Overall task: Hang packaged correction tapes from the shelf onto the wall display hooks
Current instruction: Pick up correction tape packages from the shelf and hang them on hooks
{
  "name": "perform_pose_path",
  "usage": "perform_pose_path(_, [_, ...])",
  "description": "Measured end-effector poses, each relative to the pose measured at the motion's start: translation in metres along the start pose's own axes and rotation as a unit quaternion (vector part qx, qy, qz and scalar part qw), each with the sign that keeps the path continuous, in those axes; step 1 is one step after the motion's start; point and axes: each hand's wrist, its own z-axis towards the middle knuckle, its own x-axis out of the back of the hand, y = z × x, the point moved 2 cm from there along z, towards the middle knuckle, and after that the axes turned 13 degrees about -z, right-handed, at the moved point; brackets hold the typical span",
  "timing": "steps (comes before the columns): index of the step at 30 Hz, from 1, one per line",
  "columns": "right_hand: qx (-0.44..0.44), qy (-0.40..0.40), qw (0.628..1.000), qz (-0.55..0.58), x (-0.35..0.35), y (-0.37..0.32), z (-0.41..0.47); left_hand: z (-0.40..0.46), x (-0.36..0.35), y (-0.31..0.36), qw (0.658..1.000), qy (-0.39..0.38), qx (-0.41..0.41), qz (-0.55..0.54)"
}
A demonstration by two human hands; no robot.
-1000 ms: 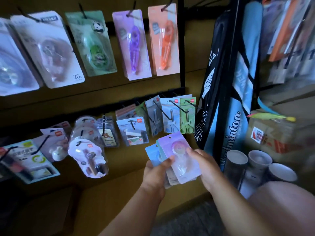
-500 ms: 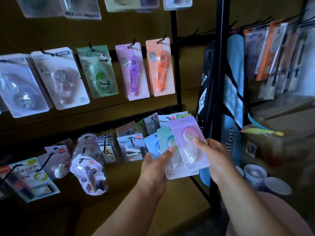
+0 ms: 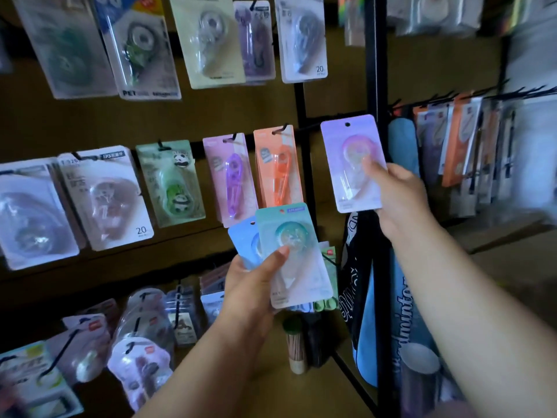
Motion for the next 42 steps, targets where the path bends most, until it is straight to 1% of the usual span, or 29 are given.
perform_pose_path(4, [0.015,-0.003,1.0,-0.017,-0.01,-0.017,0.03,0.003,-0.003,0.003,1.0,-0.006,0.008,-0.001])
perform_pose_path(10, [-0.041,-0.025,0.996,-0.07,-0.018,-0.008,0.043,0.006,-0.005,0.002,1.0,0.003,0.024,-0.011])
perform_pose_path(13, [-0.051,-0.02,0.996,-0.065,-0.019,-0.001,0.044,0.007,-0.005,0.001,1.0,0.006,0.028,-0.013])
perform_pose_path(22, [-0.06,0.007,0.998,-0.003,-0.02,0.003,0.048,0.008,-0.003,-0.002,0.999,-0.001,0.033,-0.022])
perform_pose_path(26, [-0.054,0.007,0.998,-0.01,-0.023,0.0,0.053,0.01,-0.003,-0.003,0.999,-0.006,0.035,-0.02])
perform_pose_path(30, [-0.09,0.012,0.996,-0.011,-0.023,0.005,0.054,0.01,-0.003,-0.004,0.999,0.0,0.039,-0.026])
perform_pose_path(32, [-0.093,0.019,0.995,-0.017,-0.026,0.006,0.056,0.01,-0.003,-0.004,0.999,0.002,0.043,-0.026])
perform_pose_path(36, [-0.107,0.018,0.992,-0.061,-0.041,0.006,0.065,0.012,-0.005,-0.004,0.999,0.01,0.044,-0.031])
perform_pose_path(39, [-0.143,0.012,0.985,-0.097,-0.05,0.01,0.068,0.013,-0.006,-0.003,0.998,0.018,0.041,-0.033])
perform_pose_path(42, [-0.184,-0.003,0.979,-0.091,-0.051,0.017,0.063,0.014,-0.005,-0.001,0.999,0.02,0.037,-0.026])
